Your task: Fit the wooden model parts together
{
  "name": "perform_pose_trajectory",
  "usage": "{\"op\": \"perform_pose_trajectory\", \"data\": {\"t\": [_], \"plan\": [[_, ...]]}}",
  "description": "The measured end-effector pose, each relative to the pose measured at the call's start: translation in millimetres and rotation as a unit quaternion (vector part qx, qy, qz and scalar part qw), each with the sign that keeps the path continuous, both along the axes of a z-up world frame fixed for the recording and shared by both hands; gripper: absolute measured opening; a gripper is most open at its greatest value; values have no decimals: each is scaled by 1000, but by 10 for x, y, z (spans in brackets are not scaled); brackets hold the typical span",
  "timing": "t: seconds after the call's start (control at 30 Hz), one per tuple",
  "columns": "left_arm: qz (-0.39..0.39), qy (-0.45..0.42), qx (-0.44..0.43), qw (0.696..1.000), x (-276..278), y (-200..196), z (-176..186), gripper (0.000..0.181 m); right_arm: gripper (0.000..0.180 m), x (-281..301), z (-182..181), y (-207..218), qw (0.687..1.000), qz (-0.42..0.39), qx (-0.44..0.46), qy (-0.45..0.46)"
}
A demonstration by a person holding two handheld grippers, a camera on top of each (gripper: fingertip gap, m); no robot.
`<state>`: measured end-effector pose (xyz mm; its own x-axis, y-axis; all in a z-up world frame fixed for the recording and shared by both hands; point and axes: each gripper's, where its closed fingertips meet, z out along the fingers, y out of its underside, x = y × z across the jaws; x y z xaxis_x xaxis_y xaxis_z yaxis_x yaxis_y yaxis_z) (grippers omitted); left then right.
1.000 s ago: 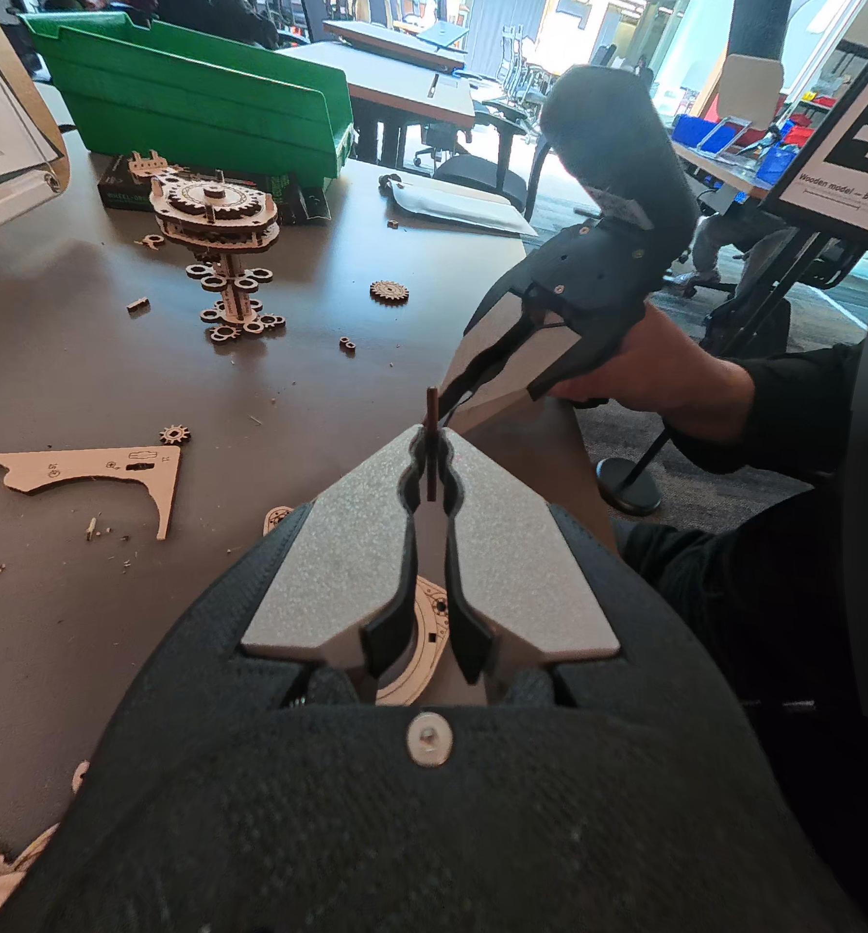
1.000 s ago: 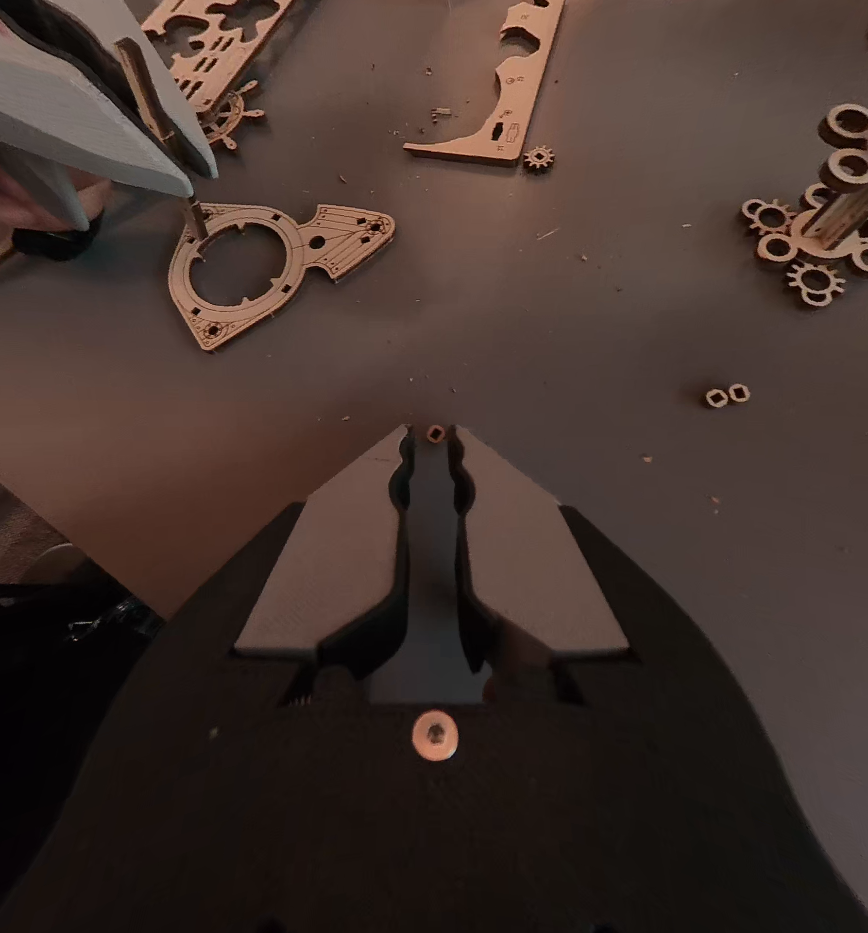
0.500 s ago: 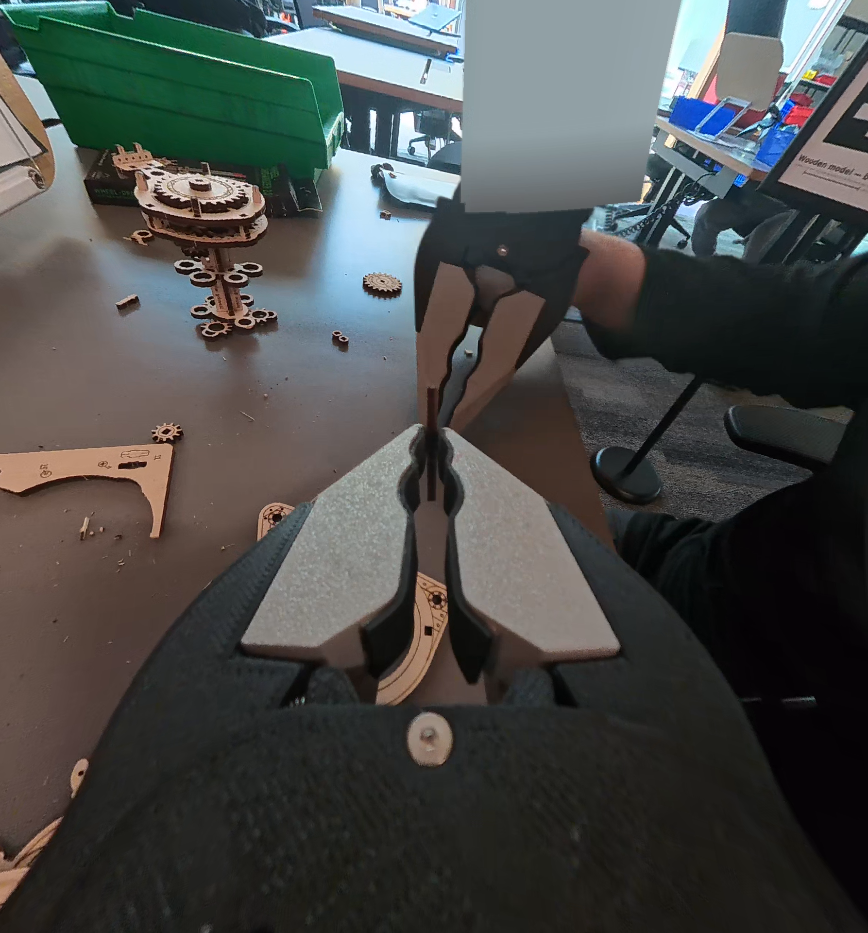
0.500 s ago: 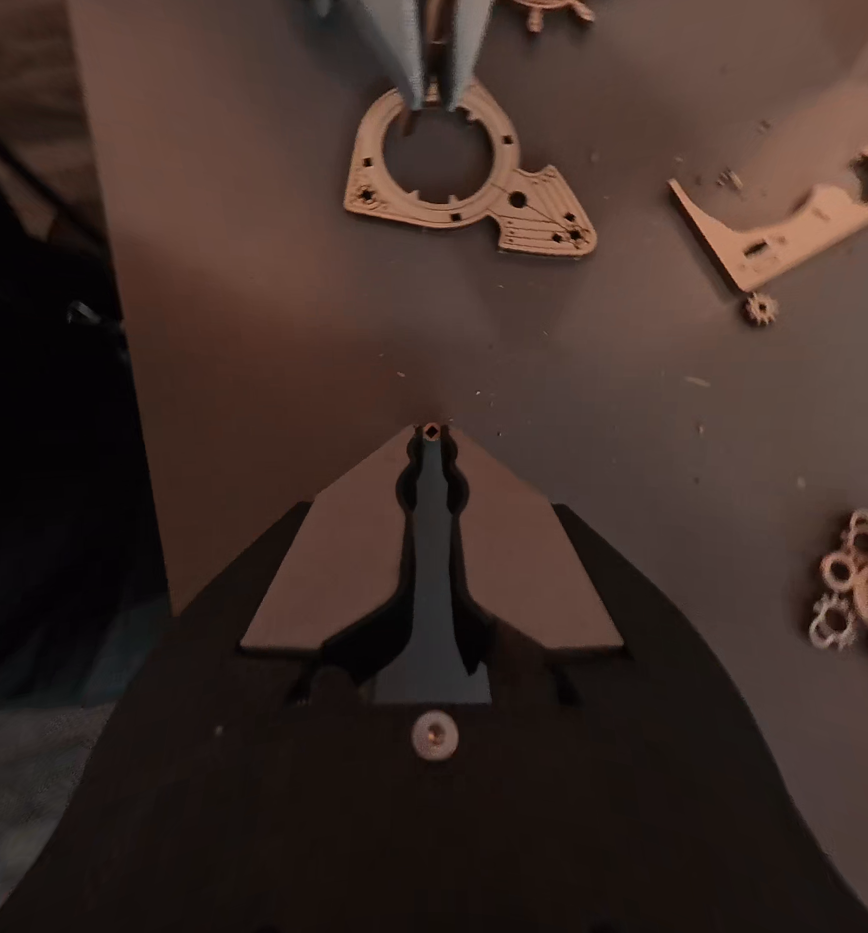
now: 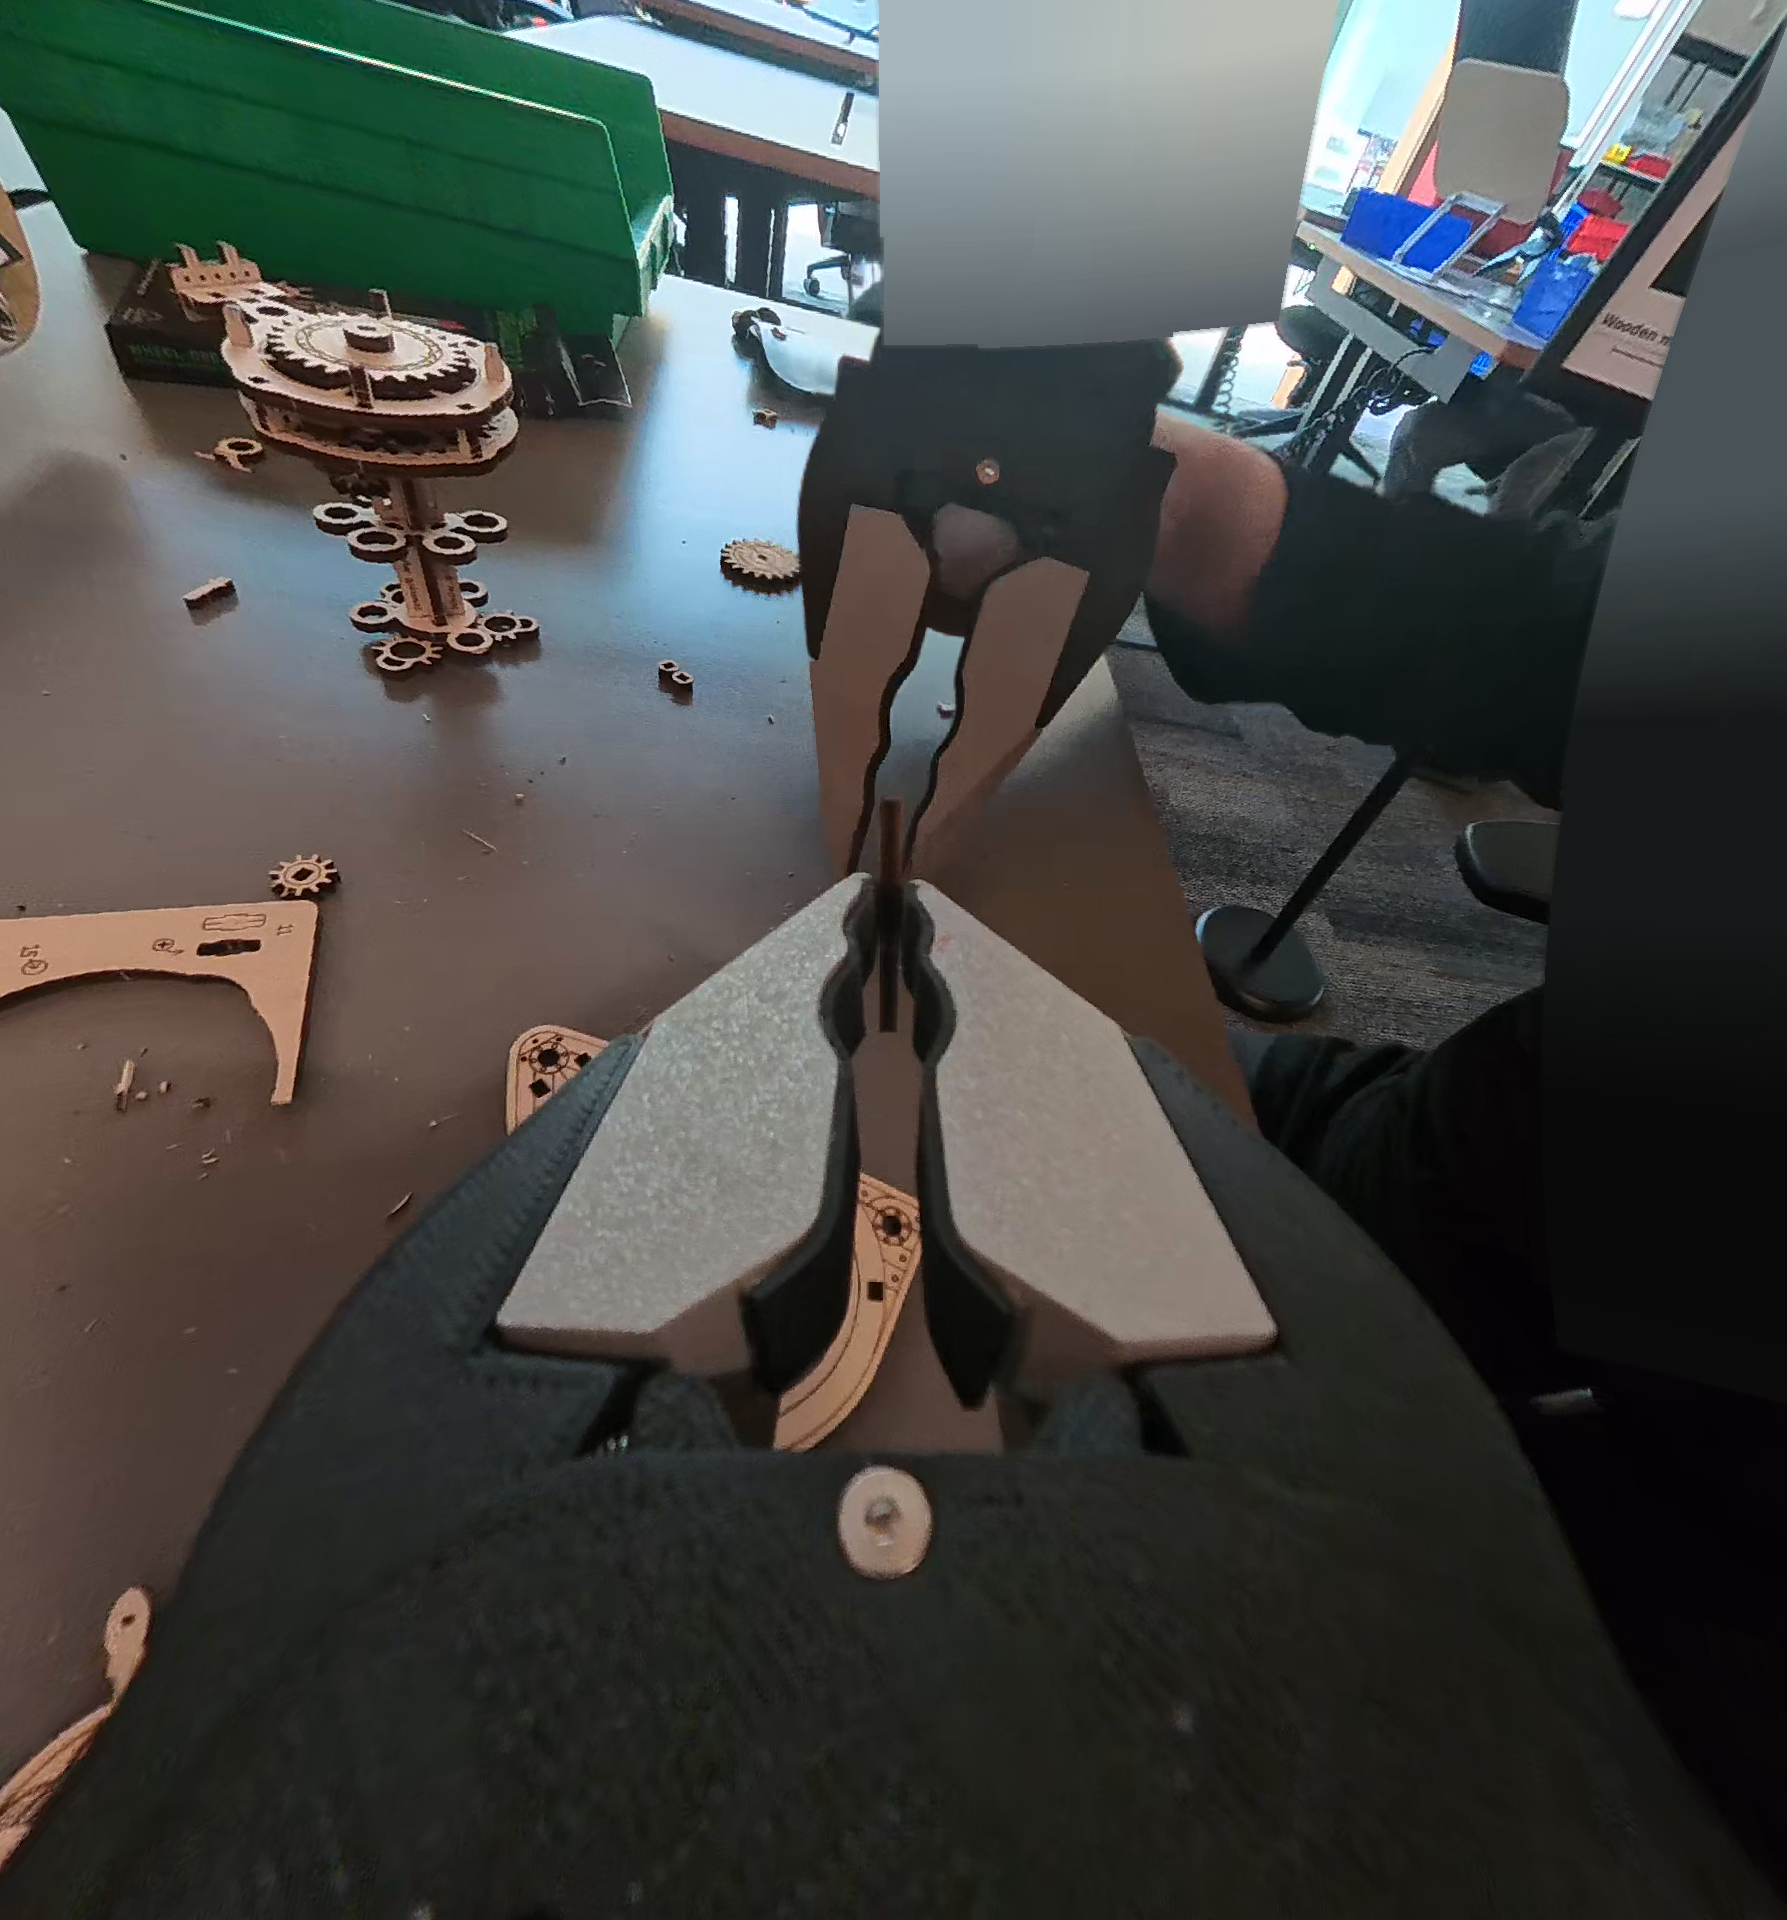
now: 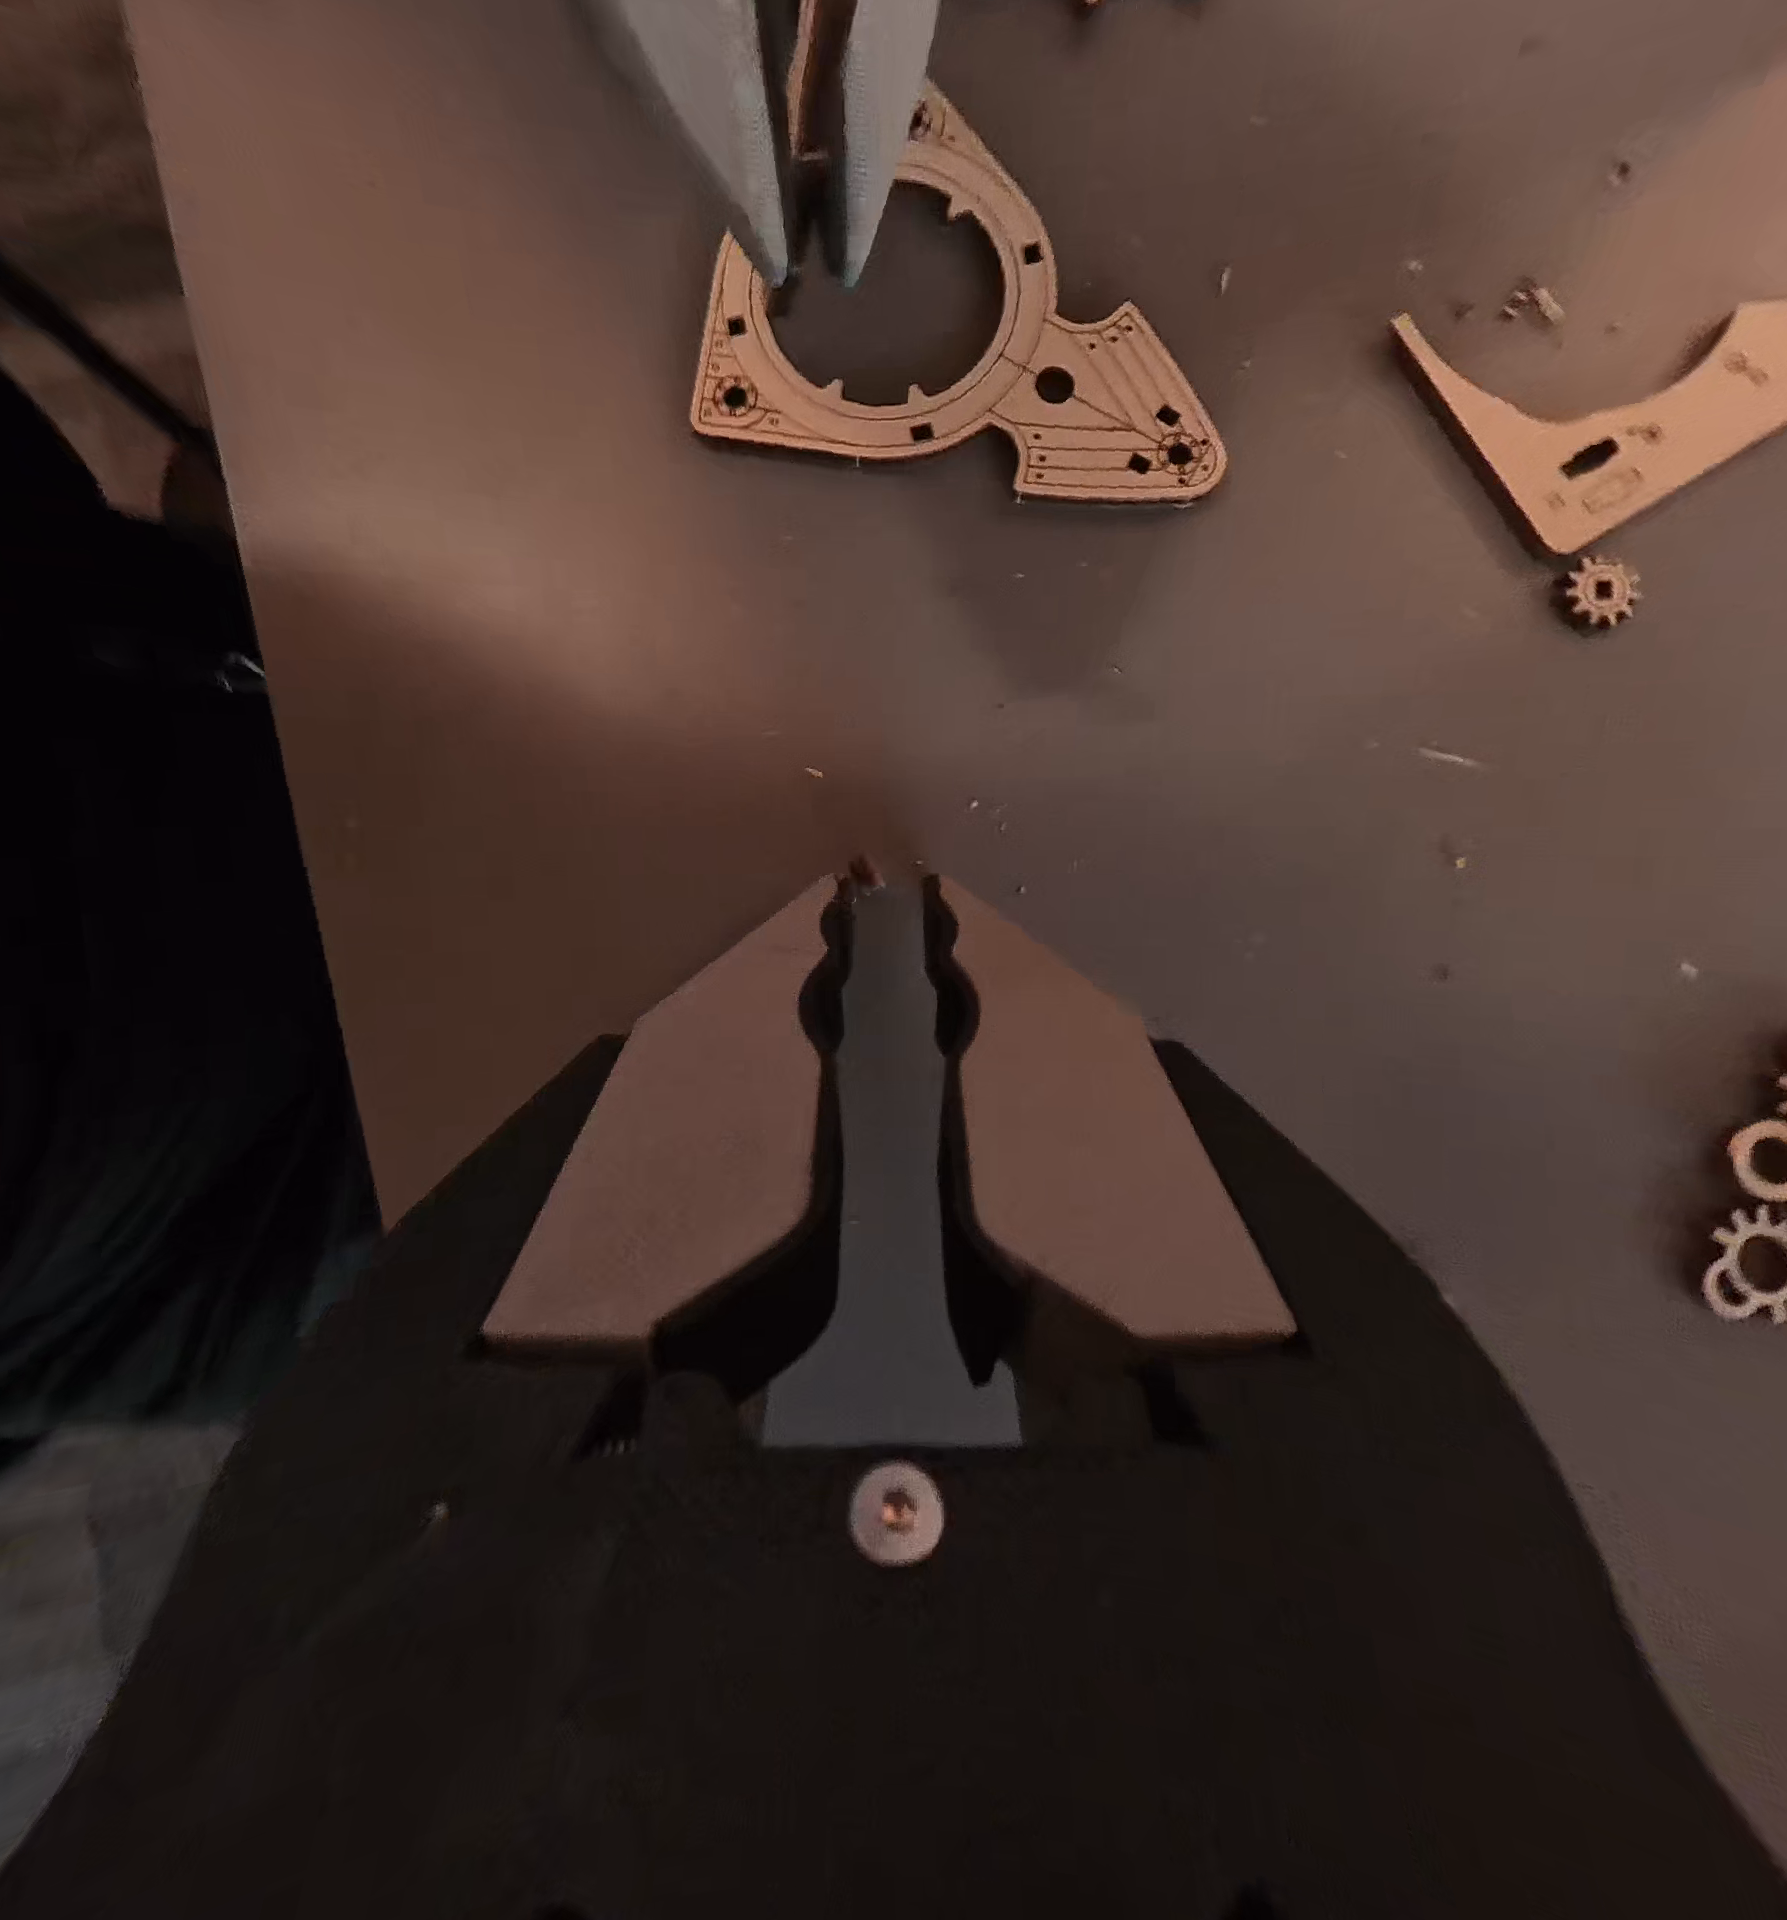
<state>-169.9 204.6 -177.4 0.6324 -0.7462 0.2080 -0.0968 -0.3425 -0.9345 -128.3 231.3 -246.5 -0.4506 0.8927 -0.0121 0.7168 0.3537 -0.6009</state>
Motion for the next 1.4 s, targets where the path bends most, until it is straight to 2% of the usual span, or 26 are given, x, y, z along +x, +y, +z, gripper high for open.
{"op": "perform_pose_trajectory", "data": {"t": [0.23, 0.47, 0.63, 0.77, 1.03, 1.17, 1.27, 1.4], "plan": [[-7, 2, -4, 1000, 38, -18, -20, 0, 21, 42, 19, -15, 998, -44, -24, 30], [-5, 2, -6, 1000, 25, -15, -23, 1, 9, 102, 116, -18, 994, -88, -28, 62], [-6, 4, -5, 1000, 36, -19, -26, 1, 8, 53, 30, -56, 993, -106, -37, 46], [-2, 3, -5, 1000, 16, -10, -24, 1, 0, -38, 22, -31, 994, -97, -17, 39], [-6, 4, -6, 1000, 28, -29, -25, 1, 0, -175, 29, -15, 999, -35, -7, -9], [-6, 1, -7, 1000, 22, -29, -20, 1, 8, -212, 81, 9, 999, -13, 10, -34], [-5, 1, -6, 1000, 15, -28, -13, 1, 1, -262, 117, 28, 999, -4, 21, -40], [-5, 1, -6, 1000, 16, -30, -10, 1, 0, -248, 46, 73, 996, -1, 45, -72]]}}
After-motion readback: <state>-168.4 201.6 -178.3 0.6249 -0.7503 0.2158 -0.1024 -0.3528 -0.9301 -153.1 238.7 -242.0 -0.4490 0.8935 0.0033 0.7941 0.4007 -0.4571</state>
